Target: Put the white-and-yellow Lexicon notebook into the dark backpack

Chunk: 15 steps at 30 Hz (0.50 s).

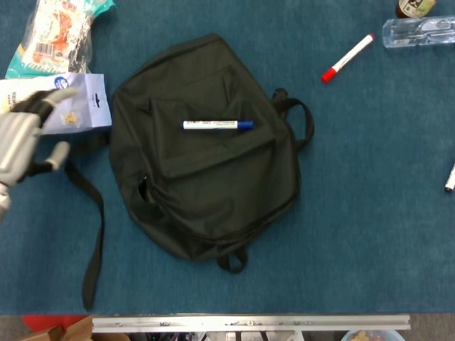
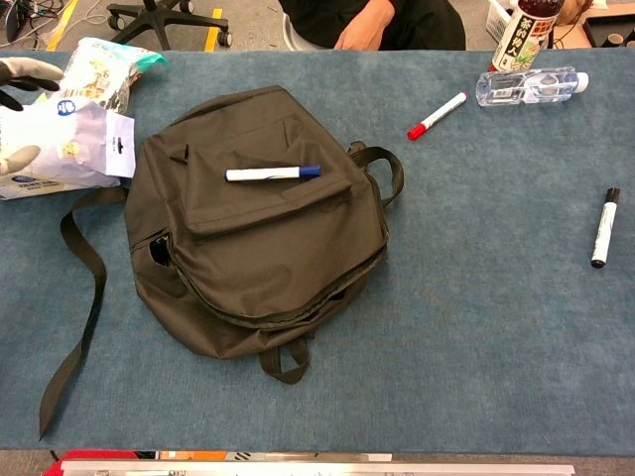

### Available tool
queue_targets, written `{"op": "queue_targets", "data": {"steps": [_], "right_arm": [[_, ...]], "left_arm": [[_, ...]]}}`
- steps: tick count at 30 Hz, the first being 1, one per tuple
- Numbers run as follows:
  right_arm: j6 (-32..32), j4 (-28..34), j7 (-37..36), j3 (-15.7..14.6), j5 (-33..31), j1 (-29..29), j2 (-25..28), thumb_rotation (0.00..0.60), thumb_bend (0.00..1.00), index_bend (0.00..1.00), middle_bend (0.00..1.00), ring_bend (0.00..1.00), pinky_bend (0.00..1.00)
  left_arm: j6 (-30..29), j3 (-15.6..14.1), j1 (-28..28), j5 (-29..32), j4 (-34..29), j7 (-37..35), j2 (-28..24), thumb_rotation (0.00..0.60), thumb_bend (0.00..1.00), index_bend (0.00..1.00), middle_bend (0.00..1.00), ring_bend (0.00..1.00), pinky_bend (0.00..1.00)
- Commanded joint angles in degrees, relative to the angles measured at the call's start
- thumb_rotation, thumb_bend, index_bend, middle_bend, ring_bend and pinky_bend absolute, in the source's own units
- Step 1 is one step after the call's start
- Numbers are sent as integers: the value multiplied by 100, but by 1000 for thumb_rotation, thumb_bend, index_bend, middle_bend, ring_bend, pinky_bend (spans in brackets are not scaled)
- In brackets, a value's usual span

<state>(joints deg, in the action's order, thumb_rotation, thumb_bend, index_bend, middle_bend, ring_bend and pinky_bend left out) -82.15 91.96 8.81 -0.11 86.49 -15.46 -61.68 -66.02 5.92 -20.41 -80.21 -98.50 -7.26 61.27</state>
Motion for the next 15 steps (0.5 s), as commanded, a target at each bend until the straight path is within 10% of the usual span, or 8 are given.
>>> {"op": "queue_targets", "data": {"steps": [1, 15], "right_arm": [[-117, 30, -133, 19, -80, 160, 109, 600, 234, 665, 698, 592, 708], [-438, 49, -249, 31, -78, 633, 179, 600, 251, 714, 719, 609, 708]], "left_arm": [[-551, -58, 380, 79, 376, 226, 157, 600, 370, 148, 179, 152, 228], [-1893, -354, 1385, -62, 447, 270, 88, 600, 370, 188, 186, 152, 228]]}}
